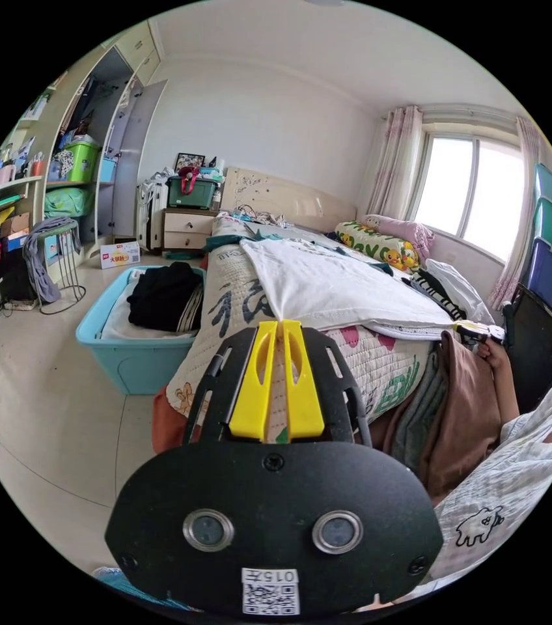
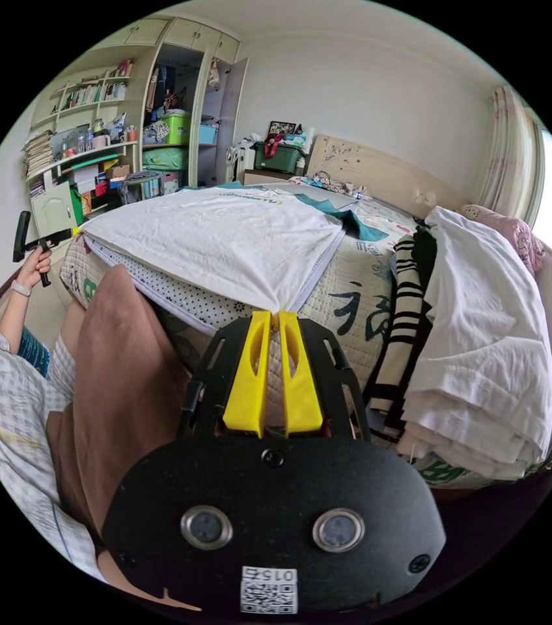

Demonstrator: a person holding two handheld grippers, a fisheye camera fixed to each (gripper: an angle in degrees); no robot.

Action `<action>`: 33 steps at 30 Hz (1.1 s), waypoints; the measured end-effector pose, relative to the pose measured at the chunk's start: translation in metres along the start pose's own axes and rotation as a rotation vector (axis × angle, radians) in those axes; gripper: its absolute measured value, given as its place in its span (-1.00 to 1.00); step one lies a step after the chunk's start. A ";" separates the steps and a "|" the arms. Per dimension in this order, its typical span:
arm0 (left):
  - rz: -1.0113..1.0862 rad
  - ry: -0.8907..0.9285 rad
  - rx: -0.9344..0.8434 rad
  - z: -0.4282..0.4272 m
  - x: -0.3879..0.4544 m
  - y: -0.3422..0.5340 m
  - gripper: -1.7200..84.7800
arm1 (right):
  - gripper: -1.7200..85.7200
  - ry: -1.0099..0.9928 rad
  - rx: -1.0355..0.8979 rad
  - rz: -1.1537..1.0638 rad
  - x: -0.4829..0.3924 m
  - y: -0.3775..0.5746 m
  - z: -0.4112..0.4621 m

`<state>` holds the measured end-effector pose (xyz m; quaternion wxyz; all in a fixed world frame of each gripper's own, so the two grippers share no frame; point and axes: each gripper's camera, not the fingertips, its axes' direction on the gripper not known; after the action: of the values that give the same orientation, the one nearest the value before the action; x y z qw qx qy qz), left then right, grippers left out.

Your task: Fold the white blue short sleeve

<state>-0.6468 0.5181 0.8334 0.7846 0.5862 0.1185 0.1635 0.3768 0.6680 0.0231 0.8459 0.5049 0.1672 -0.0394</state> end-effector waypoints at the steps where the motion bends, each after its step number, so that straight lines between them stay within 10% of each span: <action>1: 0.010 -0.012 -0.006 0.000 0.003 -0.006 -0.94 | -0.89 0.003 0.001 -0.003 -0.002 -0.008 -0.008; 10: 0.062 -0.017 -0.090 -0.004 0.004 -0.060 -0.96 | -0.85 -0.156 0.178 0.103 0.034 -0.075 -0.117; 19: 0.331 -0.117 0.125 -0.018 0.060 -0.208 -0.97 | -0.94 0.117 0.414 0.340 0.105 -0.252 -0.226; 33: 0.463 0.463 -0.234 0.402 0.287 -0.516 -0.85 | -0.72 -0.267 -0.166 0.888 0.325 -0.587 -0.042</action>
<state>-0.1708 0.1430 0.4547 0.7409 0.4509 0.1378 0.4783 0.5344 0.4518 -0.5941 0.8327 0.4486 -0.1727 0.2750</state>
